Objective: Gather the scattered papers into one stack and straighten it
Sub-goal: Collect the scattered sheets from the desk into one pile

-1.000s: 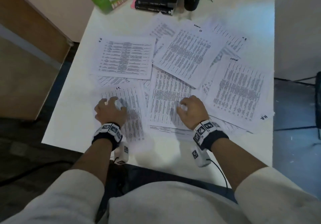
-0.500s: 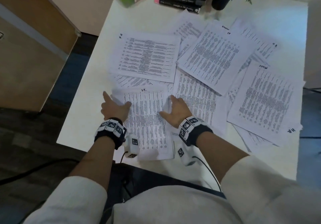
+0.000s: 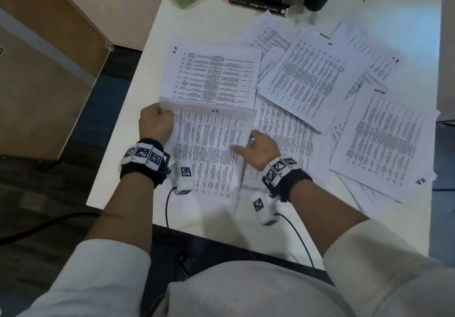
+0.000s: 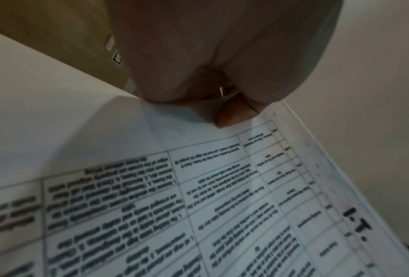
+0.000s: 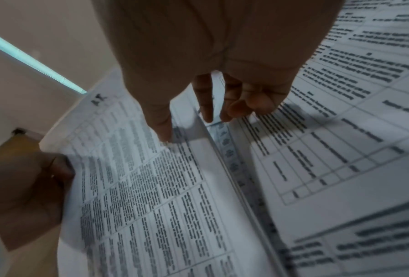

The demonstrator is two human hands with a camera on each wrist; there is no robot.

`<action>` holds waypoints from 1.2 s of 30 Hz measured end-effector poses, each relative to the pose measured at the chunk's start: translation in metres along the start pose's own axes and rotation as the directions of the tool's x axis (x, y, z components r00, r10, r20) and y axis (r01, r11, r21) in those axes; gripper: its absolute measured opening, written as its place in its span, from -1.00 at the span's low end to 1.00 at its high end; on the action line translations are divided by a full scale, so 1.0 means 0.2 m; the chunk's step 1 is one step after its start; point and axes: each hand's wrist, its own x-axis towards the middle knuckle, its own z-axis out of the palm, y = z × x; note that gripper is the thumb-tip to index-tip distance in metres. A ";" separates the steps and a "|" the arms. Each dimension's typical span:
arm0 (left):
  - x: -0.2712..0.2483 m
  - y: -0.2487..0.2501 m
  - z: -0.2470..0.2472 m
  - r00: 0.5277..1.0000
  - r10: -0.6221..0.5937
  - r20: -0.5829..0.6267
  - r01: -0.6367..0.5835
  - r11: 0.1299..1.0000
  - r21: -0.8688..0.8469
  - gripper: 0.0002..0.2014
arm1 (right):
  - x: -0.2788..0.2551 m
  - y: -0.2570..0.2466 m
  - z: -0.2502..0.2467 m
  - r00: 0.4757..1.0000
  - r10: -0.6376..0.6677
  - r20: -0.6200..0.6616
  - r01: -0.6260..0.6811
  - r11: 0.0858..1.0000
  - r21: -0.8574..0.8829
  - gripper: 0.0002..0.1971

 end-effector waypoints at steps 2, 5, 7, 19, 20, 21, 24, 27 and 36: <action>0.03 0.05 -0.01 1.000 0.016 0.008 -0.016 0.997 -0.072 -0.87 | 0.01 0.00 -0.03 0.999 -0.007 -0.035 0.015 0.972 0.236 -0.55; 0.05 0.16 0.04 0.995 0.033 0.098 -0.016 0.986 -0.167 -0.86 | -0.01 0.03 -0.10 0.998 0.031 -0.052 0.004 0.820 0.573 -0.74; 0.01 0.23 0.14 0.981 0.050 0.187 -0.020 0.987 -0.158 -0.90 | -0.04 0.09 -0.18 0.991 0.082 -0.106 0.013 0.728 0.686 -0.72; -0.69 0.25 0.99 0.682 0.048 0.729 -0.226 0.963 0.149 -0.53 | -0.40 0.94 -0.52 0.789 0.482 -0.381 -0.269 0.829 0.490 -0.57; -0.74 0.24 1.03 0.648 0.044 0.760 -0.269 0.947 0.174 -0.63 | -0.43 1.02 -0.51 0.762 0.497 -0.416 -0.295 0.838 0.459 -0.61; -0.79 0.23 1.07 0.615 0.034 0.788 -0.300 0.934 0.194 -0.71 | -0.45 1.08 -0.51 0.732 0.519 -0.442 -0.318 0.834 0.452 -0.66; -0.89 0.24 1.16 0.511 -0.021 0.859 -0.416 0.869 0.269 -0.83 | -0.51 1.22 -0.52 0.638 0.617 -0.461 -0.402 0.777 0.485 -0.55; -0.90 0.26 1.22 0.517 -0.033 0.856 -0.445 0.843 0.301 -0.85 | -0.57 1.29 -0.53 0.605 0.642 -0.472 -0.461 0.765 0.449 -0.48; -0.87 0.39 1.37 0.735 0.203 0.647 -0.595 0.651 0.472 -0.66 | -0.55 1.42 -0.67 0.560 0.540 -0.629 -0.442 0.836 0.324 -0.48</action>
